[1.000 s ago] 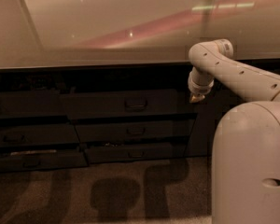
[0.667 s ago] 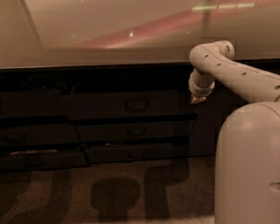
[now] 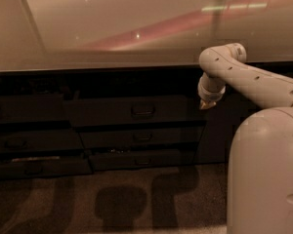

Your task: Open top drawer

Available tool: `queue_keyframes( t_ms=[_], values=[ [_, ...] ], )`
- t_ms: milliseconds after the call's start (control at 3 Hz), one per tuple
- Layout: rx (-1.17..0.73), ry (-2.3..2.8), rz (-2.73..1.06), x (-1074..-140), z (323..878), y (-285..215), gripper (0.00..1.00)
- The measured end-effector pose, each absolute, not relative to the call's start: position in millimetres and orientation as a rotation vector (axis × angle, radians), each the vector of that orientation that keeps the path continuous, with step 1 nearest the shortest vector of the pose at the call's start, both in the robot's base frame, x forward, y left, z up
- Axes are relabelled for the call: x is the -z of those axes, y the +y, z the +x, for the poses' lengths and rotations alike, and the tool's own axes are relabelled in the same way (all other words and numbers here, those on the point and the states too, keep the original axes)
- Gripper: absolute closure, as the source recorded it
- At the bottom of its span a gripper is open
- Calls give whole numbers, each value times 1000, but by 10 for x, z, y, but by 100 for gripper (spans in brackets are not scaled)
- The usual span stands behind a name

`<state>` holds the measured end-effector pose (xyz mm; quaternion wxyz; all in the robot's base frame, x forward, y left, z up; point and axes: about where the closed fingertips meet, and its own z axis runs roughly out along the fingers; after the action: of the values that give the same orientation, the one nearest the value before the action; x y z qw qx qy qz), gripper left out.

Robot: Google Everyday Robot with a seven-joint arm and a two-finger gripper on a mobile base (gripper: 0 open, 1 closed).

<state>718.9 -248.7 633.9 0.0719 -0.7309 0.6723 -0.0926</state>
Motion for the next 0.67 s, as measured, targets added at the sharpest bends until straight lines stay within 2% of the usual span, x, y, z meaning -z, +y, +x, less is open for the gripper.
queue_keyframes(
  t_ms=[667],
  values=[
    [278, 2013, -2203, -6323, 7121, -2492, 100]
  ],
)
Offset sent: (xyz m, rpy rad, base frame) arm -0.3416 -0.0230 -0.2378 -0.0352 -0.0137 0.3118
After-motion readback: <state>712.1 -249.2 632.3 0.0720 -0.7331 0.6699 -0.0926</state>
